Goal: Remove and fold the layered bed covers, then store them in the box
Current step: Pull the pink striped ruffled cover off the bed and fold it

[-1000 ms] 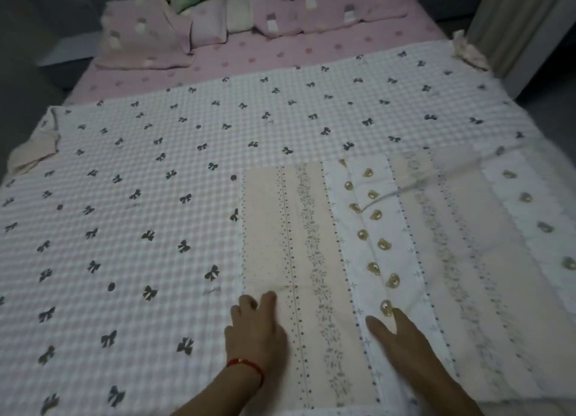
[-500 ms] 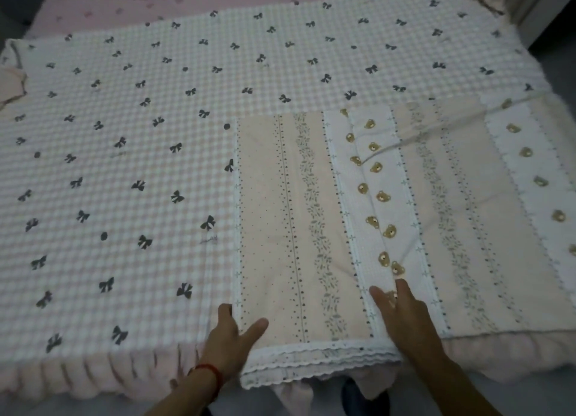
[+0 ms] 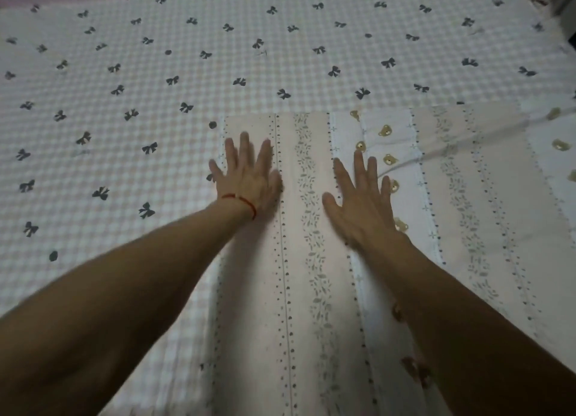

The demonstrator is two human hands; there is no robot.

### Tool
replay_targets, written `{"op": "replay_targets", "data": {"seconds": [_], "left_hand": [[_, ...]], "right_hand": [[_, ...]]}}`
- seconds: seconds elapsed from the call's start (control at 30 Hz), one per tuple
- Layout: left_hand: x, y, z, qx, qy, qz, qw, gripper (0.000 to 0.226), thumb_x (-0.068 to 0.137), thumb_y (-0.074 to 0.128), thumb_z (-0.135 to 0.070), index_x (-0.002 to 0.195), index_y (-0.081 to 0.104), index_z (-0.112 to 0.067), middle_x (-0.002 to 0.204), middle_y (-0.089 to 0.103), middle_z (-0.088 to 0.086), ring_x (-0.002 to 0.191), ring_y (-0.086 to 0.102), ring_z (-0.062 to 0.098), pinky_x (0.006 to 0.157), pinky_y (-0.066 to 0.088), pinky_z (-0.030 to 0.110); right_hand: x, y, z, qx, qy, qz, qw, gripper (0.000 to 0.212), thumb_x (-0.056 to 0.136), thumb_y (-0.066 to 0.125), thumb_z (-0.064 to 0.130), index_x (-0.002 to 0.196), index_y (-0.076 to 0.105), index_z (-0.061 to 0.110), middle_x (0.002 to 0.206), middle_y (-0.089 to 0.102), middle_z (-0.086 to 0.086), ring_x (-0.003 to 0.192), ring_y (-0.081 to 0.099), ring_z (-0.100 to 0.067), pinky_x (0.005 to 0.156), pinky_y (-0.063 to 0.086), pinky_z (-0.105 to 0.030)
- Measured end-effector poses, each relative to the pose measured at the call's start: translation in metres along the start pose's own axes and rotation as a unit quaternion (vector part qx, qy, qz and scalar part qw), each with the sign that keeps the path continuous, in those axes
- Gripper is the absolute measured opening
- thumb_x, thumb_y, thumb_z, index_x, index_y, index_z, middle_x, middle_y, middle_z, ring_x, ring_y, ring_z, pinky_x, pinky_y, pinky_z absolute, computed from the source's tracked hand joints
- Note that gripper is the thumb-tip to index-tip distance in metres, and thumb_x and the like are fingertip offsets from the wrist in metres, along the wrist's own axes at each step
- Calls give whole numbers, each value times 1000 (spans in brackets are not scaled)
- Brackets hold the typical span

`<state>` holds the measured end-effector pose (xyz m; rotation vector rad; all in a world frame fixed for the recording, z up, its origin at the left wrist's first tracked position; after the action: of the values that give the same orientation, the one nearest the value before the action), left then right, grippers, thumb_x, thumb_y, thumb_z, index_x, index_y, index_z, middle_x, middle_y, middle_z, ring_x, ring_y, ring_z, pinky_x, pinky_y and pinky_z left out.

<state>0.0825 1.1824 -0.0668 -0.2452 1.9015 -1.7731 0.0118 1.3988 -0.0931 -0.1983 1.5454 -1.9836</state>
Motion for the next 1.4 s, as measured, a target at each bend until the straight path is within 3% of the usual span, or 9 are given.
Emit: {"op": "replay_targets", "data": {"seconds": [0.17,0.37,0.87,0.93,1.07,1.23,1.27,1.33,1.4], "left_hand": [[73,46,12,-11,-30,42,999,70,93,0,-72,152,-25,-42,163,-31,2,149,-28,35,114,-7,72],[81,63,13,-37,-33,42,998,71,92,-2,-71,149,-31,-41,159,-38,4,145,-35,36,112,-10,73],[71,50,16,-99,17,9,995,73,98,15,-67,157,-16,-37,164,-27,7,149,-28,36,112,-13,72],[52,38,17,-120,24,-5,992,72,101,22,-61,159,-7,-30,166,-20,12,150,-23,36,115,-11,69],[-54,37,24,-253,-67,-67,963,66,104,37,-43,158,14,-13,165,5,17,153,3,33,122,14,58],[-192,74,32,-361,-132,31,923,70,104,36,-52,161,4,-26,168,5,-10,153,4,2,125,14,37],[-195,74,35,-364,-124,32,923,62,104,38,-52,158,18,-28,164,21,-7,150,18,7,122,23,38],[-190,63,26,-295,-149,14,944,29,102,44,-50,121,50,-29,123,52,0,115,46,17,98,44,38],[-175,56,21,-262,-226,9,938,31,96,53,-50,94,50,-20,91,51,2,86,46,21,72,43,34]], "right_hand": [[30,45,-7,-92,7,-104,990,77,97,29,60,163,7,26,169,-6,-13,156,-6,-36,122,4,-61],[36,43,-7,-93,2,-119,989,76,97,35,54,162,14,22,169,2,-16,156,-2,-37,120,10,-63],[40,56,-11,-115,4,-169,979,76,95,37,53,162,17,22,168,7,-17,156,3,-38,120,12,-63],[41,58,-12,-110,4,-173,979,76,96,35,53,162,16,22,168,8,-16,156,3,-38,120,11,-63],[38,60,-13,-107,0,-182,977,74,97,32,53,162,17,22,168,10,-17,156,4,-38,120,11,-63],[35,61,-10,-85,-6,-179,980,75,97,31,54,162,13,22,168,7,-18,155,4,-41,120,7,-64],[37,60,-8,-83,-11,-178,981,75,97,30,55,163,12,23,168,6,-19,155,3,-41,120,6,-64],[38,60,-11,-71,-15,-160,984,78,95,30,58,163,10,23,168,4,-20,155,2,-43,120,5,-65],[39,61,-16,-54,-16,-115,992,84,92,31,63,162,9,22,168,0,-21,154,-1,-44,120,3,-66]]}}
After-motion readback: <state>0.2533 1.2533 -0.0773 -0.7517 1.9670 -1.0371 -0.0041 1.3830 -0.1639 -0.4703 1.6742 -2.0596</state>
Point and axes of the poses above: each hand's wrist, its own x-axis towards the middle knuckle, its own y-axis out of the palm, z = x × y, the point moved 2 cm from there along x, towards the middle knuckle
